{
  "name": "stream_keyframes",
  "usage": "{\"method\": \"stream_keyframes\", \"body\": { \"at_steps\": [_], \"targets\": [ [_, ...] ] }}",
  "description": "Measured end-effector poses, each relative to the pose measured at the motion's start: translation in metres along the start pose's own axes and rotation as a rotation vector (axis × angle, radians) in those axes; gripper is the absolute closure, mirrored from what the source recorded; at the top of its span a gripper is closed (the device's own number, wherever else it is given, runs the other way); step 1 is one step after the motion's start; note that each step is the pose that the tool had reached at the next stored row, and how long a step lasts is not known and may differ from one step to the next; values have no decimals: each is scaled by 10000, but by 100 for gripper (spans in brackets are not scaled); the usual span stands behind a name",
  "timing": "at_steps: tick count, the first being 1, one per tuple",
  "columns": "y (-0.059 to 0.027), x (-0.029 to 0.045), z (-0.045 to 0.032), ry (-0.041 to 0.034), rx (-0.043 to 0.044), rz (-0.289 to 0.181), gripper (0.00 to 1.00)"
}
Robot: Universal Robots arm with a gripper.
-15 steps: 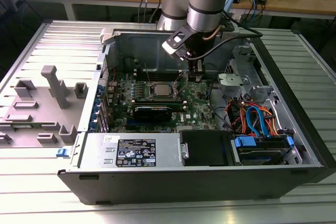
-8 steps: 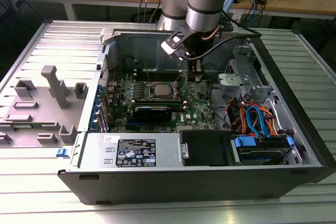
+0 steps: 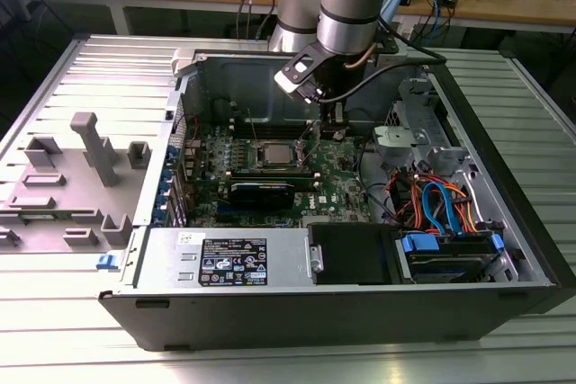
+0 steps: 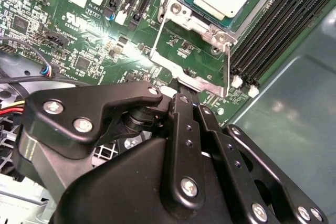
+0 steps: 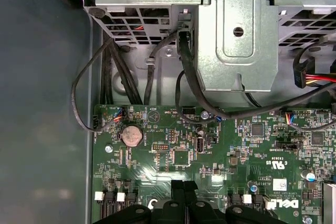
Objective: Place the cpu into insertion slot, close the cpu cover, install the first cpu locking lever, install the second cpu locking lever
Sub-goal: 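Close the cpu cover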
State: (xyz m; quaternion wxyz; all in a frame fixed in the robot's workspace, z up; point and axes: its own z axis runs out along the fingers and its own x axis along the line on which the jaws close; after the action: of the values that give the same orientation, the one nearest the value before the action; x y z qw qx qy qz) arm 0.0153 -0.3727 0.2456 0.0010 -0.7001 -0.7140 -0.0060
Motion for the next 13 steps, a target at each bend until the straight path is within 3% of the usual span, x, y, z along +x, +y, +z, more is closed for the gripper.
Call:
{"method": "stream_keyframes", "body": {
  "at_steps": [13],
  "targets": [
    [-91, 0, 0, 1, 0, 0, 89]
  ]
}}
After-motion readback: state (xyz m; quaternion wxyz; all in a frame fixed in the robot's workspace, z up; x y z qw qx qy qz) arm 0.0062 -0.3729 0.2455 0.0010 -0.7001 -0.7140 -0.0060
